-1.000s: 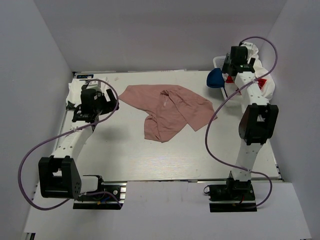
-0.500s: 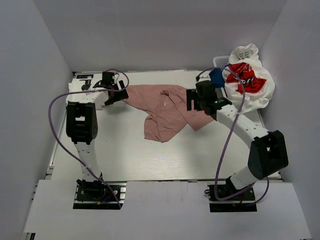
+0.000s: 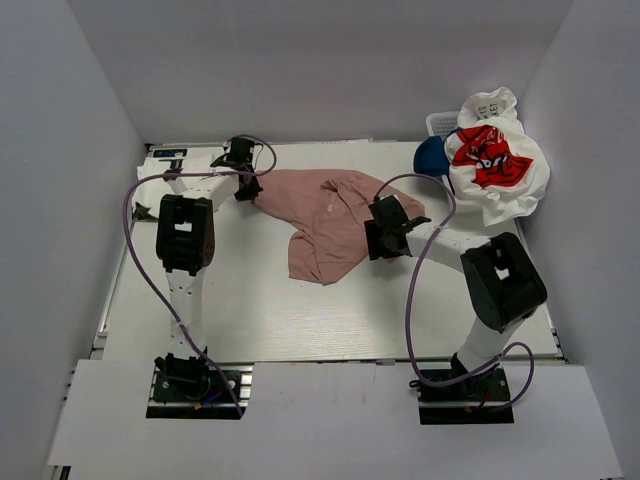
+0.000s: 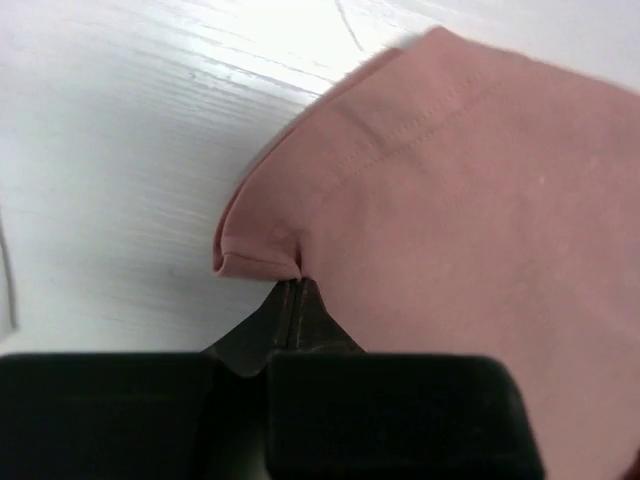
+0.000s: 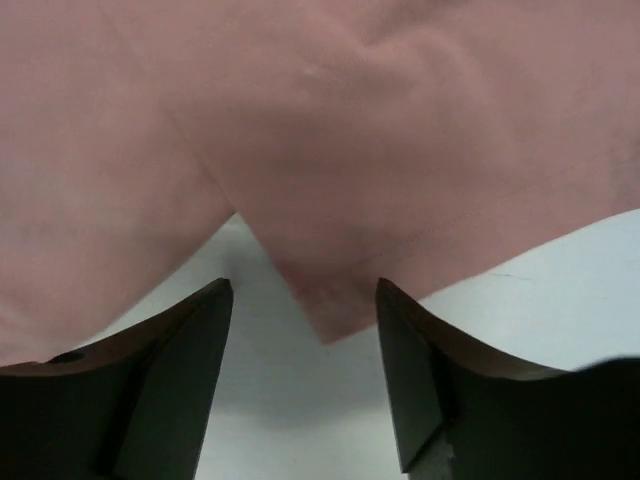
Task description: Fold and stack the t-shirts
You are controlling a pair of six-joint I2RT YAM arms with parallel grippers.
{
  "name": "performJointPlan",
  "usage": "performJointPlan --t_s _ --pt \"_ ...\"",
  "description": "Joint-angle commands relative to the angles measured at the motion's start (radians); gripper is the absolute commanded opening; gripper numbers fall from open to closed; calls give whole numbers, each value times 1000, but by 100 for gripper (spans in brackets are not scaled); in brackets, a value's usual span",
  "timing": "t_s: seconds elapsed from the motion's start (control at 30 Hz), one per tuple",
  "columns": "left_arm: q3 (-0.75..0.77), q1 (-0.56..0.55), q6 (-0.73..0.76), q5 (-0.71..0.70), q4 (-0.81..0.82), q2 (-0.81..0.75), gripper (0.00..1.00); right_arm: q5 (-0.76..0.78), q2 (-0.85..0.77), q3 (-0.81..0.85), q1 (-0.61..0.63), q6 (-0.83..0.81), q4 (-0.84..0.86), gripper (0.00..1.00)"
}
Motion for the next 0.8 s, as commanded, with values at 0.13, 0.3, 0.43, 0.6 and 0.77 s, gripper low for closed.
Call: performJointPlan --t_s 0.13,0.3,0.43,0.6,0.77 --pt "-37 0 2 -93 -34 -60 0 152 97 36 -17 98 25 8" --pt "-58 -9 25 -136 -54 -239 0 303 -112 78 -23 115 41 0" --pt "-196 -29 35 -184 -17 -503 0 405 -368 84 -25 49 131 0" --pt "-348 -29 45 -196 37 -868 0 472 -650 100 -25 -54 214 0" --pt "-385 -29 25 -248 -12 -1208 0 512 -859 163 -25 -166 280 0"
